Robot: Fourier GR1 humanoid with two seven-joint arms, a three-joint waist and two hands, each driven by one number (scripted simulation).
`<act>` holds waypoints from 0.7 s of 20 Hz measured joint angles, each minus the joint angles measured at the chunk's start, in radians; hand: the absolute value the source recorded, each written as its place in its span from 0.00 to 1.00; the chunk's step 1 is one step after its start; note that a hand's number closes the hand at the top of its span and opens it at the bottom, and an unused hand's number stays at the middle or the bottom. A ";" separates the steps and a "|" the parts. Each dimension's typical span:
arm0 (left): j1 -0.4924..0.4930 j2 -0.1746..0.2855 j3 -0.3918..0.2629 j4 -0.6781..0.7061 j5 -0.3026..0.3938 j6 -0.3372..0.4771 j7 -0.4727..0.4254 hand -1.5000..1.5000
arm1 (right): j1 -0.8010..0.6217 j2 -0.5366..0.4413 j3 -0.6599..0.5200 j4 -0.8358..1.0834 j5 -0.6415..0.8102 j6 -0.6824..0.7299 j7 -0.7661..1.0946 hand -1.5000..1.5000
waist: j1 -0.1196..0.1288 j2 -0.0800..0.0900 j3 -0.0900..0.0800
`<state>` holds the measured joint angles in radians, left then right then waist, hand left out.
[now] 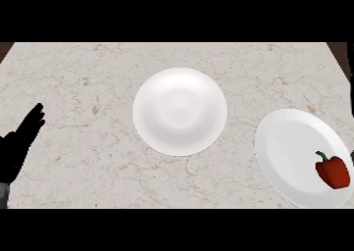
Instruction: Pick the bell pepper from the plate and place it in the plate
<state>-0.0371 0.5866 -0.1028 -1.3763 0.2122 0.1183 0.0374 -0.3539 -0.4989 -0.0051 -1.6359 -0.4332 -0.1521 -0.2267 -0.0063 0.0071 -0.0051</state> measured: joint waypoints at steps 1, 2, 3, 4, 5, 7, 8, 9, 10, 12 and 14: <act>-0.019 -0.006 0.006 0.011 -0.001 -0.004 -0.006 0.50 | 0.003 -0.002 0.010 0.002 0.003 0.021 0.002 1.00 | 0.000 -0.001 0.001; -0.032 -0.013 0.009 0.002 0.003 -0.004 -0.011 0.50 | 0.011 0.001 0.044 -0.005 0.017 0.042 0.003 1.00 | 0.002 -0.003 0.002; -0.054 -0.013 0.012 -0.012 0.006 -0.007 -0.013 0.50 | 0.024 0.000 0.081 -0.012 0.021 0.076 0.007 1.00 | 0.002 -0.004 0.003; -0.076 -0.019 0.014 -0.034 0.008 -0.005 -0.020 0.50 | 0.031 -0.002 0.122 -0.012 0.031 0.112 0.010 1.00 | 0.007 -0.005 0.003; -0.099 -0.024 0.015 -0.054 0.011 -0.008 -0.034 0.50 | 0.039 -0.005 0.170 -0.014 0.042 0.152 0.017 1.00 | 0.011 -0.005 0.003; -0.134 -0.033 0.015 -0.082 0.017 -0.011 -0.046 0.50 | 0.044 -0.064 0.241 -0.011 0.129 0.196 0.035 1.00 | 0.006 -0.012 -0.004; -0.145 -0.040 0.014 -0.091 0.021 -0.011 -0.049 0.50 | 0.045 -0.119 0.259 -0.001 0.207 0.194 0.048 1.00 | -0.003 -0.015 -0.008; -0.156 -0.046 0.014 -0.100 0.026 -0.012 -0.050 0.50 | 0.050 -0.163 0.289 0.006 0.284 0.192 0.057 1.00 | -0.005 -0.015 -0.009; -0.168 -0.051 0.015 -0.111 0.032 -0.013 -0.050 0.50 | 0.072 -0.180 0.321 0.020 0.352 0.173 0.063 1.00 | -0.007 -0.014 -0.006; -0.189 -0.066 0.018 -0.124 0.041 -0.008 -0.045 0.50 | 0.148 -0.140 0.378 0.043 0.448 0.089 0.055 0.00 | -0.011 -0.012 -0.001; -0.203 -0.070 0.022 -0.138 0.050 -0.012 -0.036 0.50 | 0.232 -0.075 0.394 0.081 0.471 0.015 -0.011 0.00 | -0.011 -0.010 0.003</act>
<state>-0.2402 0.5164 -0.0812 -1.5146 0.2619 0.1064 0.0011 -0.1220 -0.5736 0.3890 -1.5554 0.0377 -0.1367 -0.2377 -0.0177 -0.0026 -0.0023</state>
